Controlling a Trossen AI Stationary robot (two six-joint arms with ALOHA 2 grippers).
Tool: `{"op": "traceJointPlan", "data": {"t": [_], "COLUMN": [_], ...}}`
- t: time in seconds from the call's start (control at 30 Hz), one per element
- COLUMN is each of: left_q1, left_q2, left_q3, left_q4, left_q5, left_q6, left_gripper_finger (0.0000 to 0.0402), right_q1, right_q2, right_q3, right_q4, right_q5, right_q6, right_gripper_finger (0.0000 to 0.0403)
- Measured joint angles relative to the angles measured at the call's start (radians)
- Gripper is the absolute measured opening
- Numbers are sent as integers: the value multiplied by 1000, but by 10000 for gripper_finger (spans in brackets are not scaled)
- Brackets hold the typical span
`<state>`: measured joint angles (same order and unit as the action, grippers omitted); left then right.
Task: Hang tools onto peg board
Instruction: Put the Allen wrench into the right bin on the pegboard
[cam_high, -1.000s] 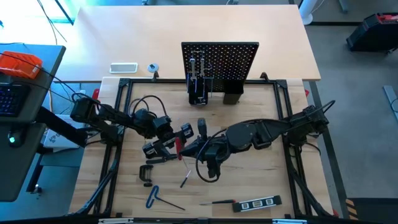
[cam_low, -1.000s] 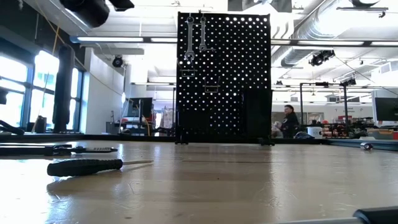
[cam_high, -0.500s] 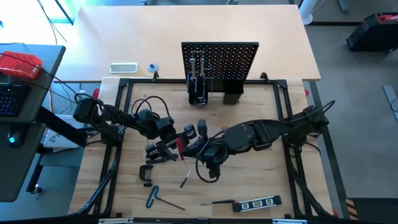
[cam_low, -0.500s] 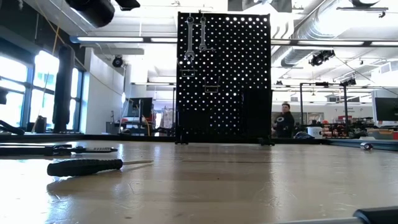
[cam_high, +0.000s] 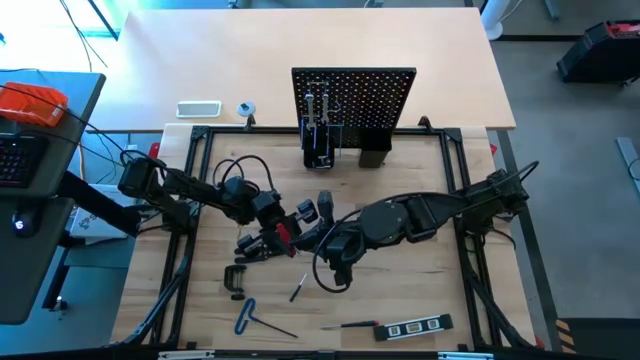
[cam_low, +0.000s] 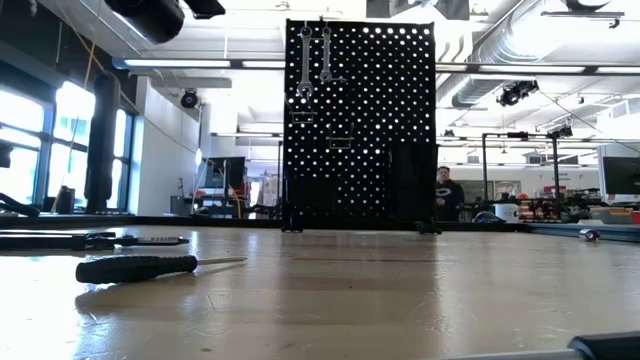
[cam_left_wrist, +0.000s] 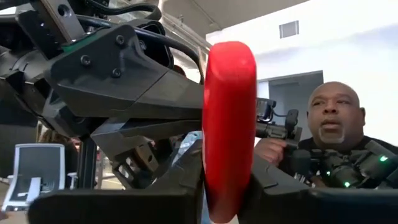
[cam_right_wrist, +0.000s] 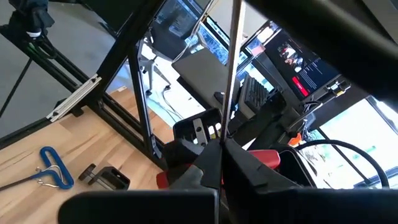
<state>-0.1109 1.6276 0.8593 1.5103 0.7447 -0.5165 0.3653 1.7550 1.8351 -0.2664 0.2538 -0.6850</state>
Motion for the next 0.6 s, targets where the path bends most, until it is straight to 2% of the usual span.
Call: {"op": "traceJointPlan", "data": {"t": [0.43,0.6], "left_q1": [3,15], "left_q2": [2,-3], "left_q3": [0,1], "left_q4": [-36,-69], "left_q5": [38,101], "left_q6": [25,28], "left_gripper_finger": [40,40], "right_q1": [6,1], "right_q2": [0,2], "right_q3": [1,-1], "right_q4": [-81,-203], "right_q5": [27,106], "right_q6": [72,166], "right_gripper_finger": [0,1]}}
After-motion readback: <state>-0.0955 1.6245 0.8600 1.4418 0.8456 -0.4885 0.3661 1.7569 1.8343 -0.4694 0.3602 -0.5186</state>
